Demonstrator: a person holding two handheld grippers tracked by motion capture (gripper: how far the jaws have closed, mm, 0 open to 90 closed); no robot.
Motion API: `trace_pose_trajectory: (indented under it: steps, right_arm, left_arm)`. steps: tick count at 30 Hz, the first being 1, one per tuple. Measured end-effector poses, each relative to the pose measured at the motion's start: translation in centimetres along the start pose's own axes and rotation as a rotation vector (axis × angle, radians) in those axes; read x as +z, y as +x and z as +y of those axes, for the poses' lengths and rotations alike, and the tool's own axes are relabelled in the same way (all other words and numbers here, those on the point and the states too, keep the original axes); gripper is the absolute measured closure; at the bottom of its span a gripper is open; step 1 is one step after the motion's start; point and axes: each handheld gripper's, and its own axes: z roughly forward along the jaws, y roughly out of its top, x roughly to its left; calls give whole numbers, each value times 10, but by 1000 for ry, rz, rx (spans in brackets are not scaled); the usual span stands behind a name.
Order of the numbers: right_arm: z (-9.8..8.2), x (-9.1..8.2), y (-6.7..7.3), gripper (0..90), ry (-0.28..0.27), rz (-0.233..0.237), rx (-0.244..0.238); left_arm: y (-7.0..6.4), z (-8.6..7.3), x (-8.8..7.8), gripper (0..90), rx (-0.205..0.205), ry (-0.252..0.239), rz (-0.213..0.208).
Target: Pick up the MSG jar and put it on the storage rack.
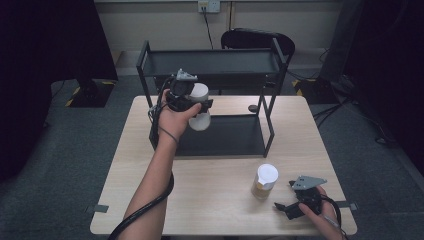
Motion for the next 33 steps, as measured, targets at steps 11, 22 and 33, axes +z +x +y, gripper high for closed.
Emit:
trace_pose_trajectory:
  steps: [11,22,33]
  right_arm:
    - [0,0,0,0,1,0,-1]
    - [0,0,0,0,1,0,-1]
    - [0,0,0,0,1,1,-1]
  left_arm:
    - [2,20,-18,346,-5,-14,2]
    - [5,45,-38,346,-7,-28,6]
    - [8,69,-56,345,-12,-40,11]
